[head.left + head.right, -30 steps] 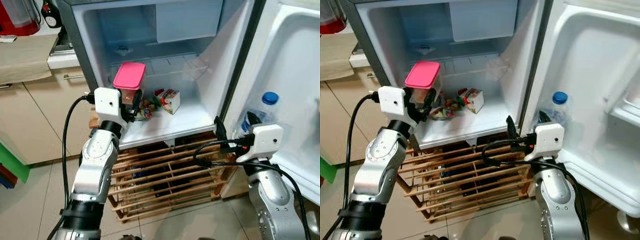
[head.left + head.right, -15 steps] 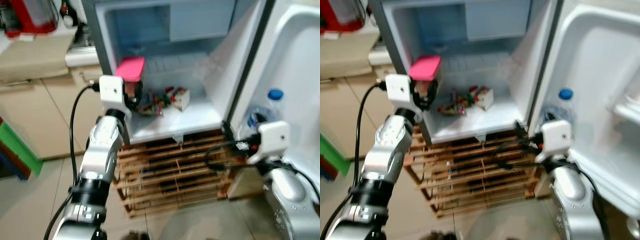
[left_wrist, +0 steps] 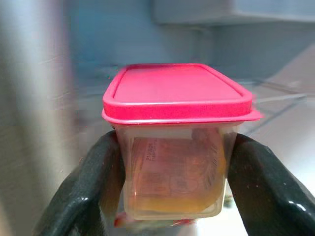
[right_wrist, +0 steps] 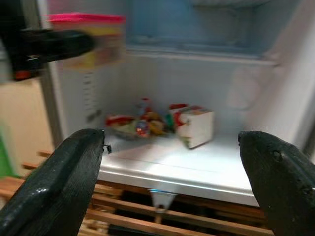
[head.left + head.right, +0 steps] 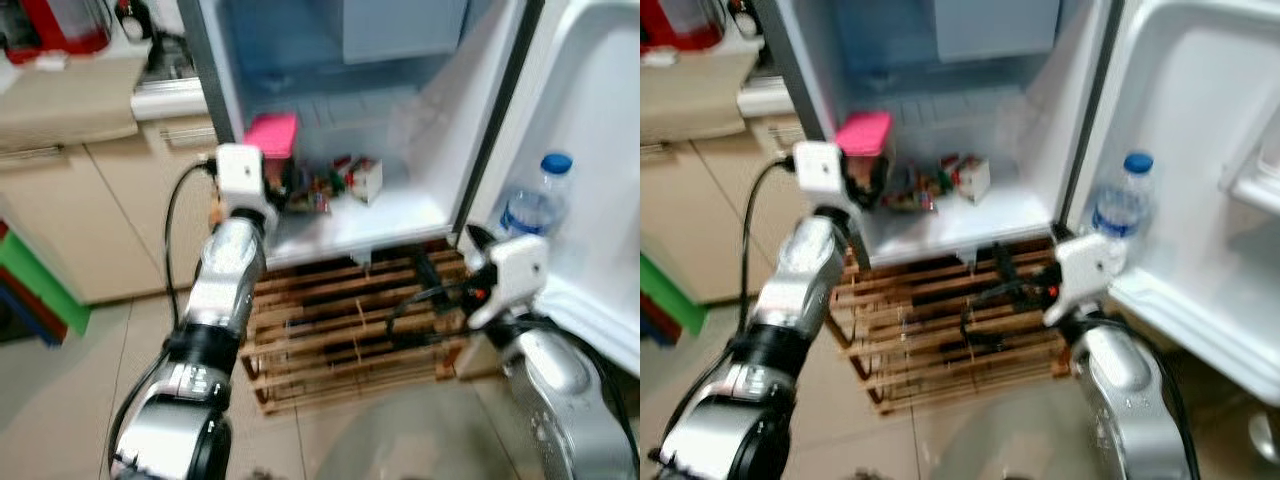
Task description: Restocking fridge
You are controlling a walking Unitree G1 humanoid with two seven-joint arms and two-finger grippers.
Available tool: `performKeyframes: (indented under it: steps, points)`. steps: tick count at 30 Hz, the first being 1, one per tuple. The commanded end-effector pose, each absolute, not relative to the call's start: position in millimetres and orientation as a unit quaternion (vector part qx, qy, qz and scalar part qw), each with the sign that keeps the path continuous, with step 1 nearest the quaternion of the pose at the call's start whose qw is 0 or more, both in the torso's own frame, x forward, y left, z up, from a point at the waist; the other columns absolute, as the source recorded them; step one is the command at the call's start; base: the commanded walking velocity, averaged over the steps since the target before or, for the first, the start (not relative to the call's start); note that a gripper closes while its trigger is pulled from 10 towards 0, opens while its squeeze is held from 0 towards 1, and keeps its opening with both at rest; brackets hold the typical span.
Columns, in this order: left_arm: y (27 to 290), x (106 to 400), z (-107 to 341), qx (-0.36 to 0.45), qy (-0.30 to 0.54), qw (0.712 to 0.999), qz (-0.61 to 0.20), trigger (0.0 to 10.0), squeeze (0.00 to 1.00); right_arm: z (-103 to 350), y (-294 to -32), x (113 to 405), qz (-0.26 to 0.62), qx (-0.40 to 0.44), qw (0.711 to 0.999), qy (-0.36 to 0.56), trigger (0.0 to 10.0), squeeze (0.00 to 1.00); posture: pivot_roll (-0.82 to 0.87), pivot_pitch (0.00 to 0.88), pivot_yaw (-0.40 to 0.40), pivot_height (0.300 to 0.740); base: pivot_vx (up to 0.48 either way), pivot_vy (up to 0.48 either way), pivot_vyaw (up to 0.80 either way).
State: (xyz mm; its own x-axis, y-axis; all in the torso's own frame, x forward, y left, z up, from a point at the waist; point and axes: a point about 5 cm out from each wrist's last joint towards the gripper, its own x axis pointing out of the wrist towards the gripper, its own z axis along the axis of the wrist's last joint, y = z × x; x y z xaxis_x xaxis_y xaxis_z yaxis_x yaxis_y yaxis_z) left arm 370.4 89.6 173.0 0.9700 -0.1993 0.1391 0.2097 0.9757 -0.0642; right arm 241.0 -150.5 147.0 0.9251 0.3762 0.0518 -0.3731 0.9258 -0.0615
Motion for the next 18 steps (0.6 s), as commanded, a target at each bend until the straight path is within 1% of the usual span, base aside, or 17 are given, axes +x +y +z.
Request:
performKeyframes:
  steps: [1, 4, 7, 12, 14, 17, 18]
  points:
    - [80, 369, 179, -0.028, -0.081, 0.987, -0.132, 10.0, 0.00, 152, -147, 241, 0.182, -0.013, 0.982, -0.040, 10.0, 0.00, -0.18, 0.012, 0.104, 0.736, 0.000, 0.000, 0.00]
    - [79, 365, 175, -0.021, -0.082, 0.987, -0.139, 10.0, 0.00, 152, -141, 241, 0.178, -0.002, 0.983, -0.043, 10.0, 0.00, -0.18, 0.023, 0.109, 0.736, 0.000, 0.000, 0.00]
    - [82, 371, 172, -0.008, -0.075, 0.990, -0.120, 10.0, 0.00, 152, -131, 242, 0.184, 0.012, 0.982, -0.043, 10.0, 0.00, -0.17, 0.031, 0.101, 0.736, 0.000, 0.000, 0.00]
    - [79, 381, 186, 0.009, -0.095, 0.990, -0.105, 10.0, 0.00, 150, -123, 238, 0.194, 0.018, 0.980, -0.038, 10.0, 0.00, -0.18, 0.065, 0.097, 0.736, 0.000, 0.000, 0.00]
    - [70, 390, 202, 0.010, -0.111, 0.988, -0.103, 10.0, 0.00, 149, -115, 234, 0.204, 0.013, 0.978, -0.035, 10.0, 0.00, -0.20, 0.088, 0.108, 0.736, 0.000, 0.000, 0.00]
    - [68, 392, 211, 0.011, -0.125, 0.987, -0.096, 10.0, 0.00, 149, -112, 228, 0.205, 0.012, 0.978, -0.034, 10.0, 0.00, -0.21, 0.100, 0.114, 0.736, 0.000, 0.000, 0.00]
    - [67, 392, 215, 0.018, -0.135, 0.986, -0.092, 10.0, 0.00, 148, -112, 224, 0.201, 0.014, 0.979, -0.031, 10.0, 0.00, -0.22, 0.117, 0.116, 0.736, 0.000, 0.000, 0.00]
